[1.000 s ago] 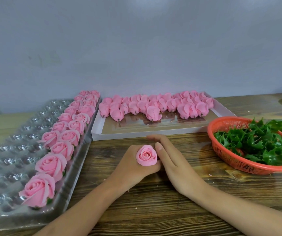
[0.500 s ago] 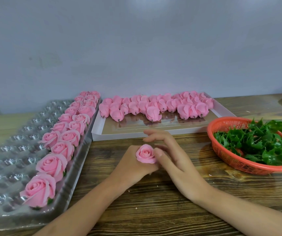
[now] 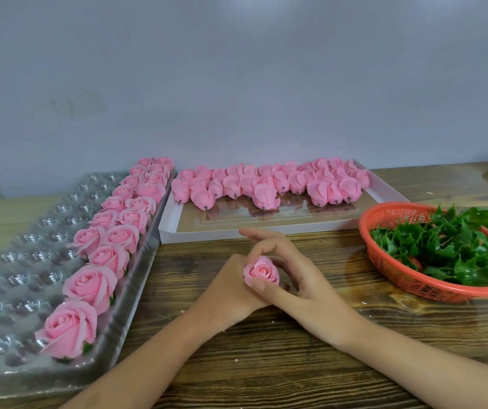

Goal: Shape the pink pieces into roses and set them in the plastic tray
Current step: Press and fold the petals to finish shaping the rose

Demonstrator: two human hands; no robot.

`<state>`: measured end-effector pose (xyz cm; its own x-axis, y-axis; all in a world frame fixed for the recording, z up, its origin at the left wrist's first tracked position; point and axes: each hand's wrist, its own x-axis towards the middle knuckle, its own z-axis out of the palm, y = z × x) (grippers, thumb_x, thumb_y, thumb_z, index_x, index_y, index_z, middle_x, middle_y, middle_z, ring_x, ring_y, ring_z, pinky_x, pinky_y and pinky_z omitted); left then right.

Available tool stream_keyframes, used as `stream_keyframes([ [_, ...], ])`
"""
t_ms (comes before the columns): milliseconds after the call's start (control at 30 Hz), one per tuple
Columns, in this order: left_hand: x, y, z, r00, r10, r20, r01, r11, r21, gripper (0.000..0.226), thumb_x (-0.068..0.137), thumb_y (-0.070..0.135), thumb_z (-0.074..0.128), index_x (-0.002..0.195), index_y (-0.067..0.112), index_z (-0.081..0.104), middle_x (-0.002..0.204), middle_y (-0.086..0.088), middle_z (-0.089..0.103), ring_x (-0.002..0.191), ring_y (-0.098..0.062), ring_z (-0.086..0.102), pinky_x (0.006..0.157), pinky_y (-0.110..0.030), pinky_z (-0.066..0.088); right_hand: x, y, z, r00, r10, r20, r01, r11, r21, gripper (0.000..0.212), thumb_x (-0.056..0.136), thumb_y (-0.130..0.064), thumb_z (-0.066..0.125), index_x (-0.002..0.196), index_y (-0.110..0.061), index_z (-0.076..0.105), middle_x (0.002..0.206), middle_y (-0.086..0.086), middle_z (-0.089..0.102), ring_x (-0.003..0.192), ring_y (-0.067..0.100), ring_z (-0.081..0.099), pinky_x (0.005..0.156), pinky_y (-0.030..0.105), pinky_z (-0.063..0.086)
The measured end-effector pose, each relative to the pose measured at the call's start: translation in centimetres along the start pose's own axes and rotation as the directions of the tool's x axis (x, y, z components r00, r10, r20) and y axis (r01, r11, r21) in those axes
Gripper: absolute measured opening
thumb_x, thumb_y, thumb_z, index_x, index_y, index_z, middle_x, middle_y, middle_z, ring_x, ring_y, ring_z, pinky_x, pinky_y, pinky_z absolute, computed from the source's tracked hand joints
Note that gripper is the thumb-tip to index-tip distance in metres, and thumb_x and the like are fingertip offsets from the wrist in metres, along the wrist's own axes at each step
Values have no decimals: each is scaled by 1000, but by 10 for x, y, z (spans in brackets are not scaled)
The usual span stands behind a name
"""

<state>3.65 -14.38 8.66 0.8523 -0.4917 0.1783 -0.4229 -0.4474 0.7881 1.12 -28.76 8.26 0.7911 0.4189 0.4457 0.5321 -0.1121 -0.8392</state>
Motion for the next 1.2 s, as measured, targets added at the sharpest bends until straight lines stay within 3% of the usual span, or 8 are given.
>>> stream_keyframes([
  [133,0,-9,5,996,-55,-73,59,997,43,33,80,13,72,74,35,48,67,17,57,73,20,54,65,4,37,0,1,1,999,-4,42,7,998,-64,5,98,-12,58,96,-15,61,136,-8,51,144,5,32,109,16,30],
  [500,0,-4,1,999,27,-19,-26,998,57,32,87,16,62,62,33,53,65,27,59,65,10,55,56,-5,41,-1,3,1,997,13,78,-6,996,-91,7,95,-10,62,99,-16,61,141,-10,46,145,6,30,112,25,30],
  [600,-2,-6,2,999,27,-43,-24,997,76,35,86,10,63,69,39,51,65,21,58,71,18,53,61,-1,40,-1,4,2,996,45,72,-37,994,-102,16,95,-15,64,110,-20,61,146,-13,43,145,2,28,113,24,29],
  [700,-9,-8,-1,994,-68,-88,57,992,-113,54,81,-5,66,86,46,47,72,32,62,75,27,52,66,2,40,0,3,2,995,85,43,-82,995,-65,39,95,-30,61,133,-28,51,148,-19,41,140,0,37,111,20,33],
  [767,-6,-7,-1,997,-48,-52,43,994,-100,37,79,0,70,73,36,61,69,27,65,68,11,60,61,-6,44,1,4,2,991,132,0,-132,991,-26,40,98,-37,48,137,-27,48,143,-19,47,133,0,45,108,18,36],
  [867,-3,-2,1,998,-21,-67,11,988,-152,24,75,2,73,62,16,59,59,6,60,57,-3,54,53,-14,40,2,7,3,974,210,-80,-210,978,10,38,104,-43,32,132,-26,52,125,-12,61,120,-1,54,101,15,39],
  [1033,-4,-2,1,998,2,-64,-13,984,-180,19,75,-1,71,68,-7,55,63,-20,54,58,-12,47,54,-25,36,4,13,6,959,262,-108,-273,957,-97,33,105,-33,33,128,-23,53,114,-8,64,107,1,59,91,16,42],
  [1200,-4,-2,0,998,-11,-68,-2,982,-191,17,76,0,71,75,-11,58,69,-26,58,62,-17,49,57,-29,38,4,16,7,962,237,-134,-255,957,-140,28,106,-28,34,124,-22,55,113,-8,64,105,1,59,91,15,43],
])
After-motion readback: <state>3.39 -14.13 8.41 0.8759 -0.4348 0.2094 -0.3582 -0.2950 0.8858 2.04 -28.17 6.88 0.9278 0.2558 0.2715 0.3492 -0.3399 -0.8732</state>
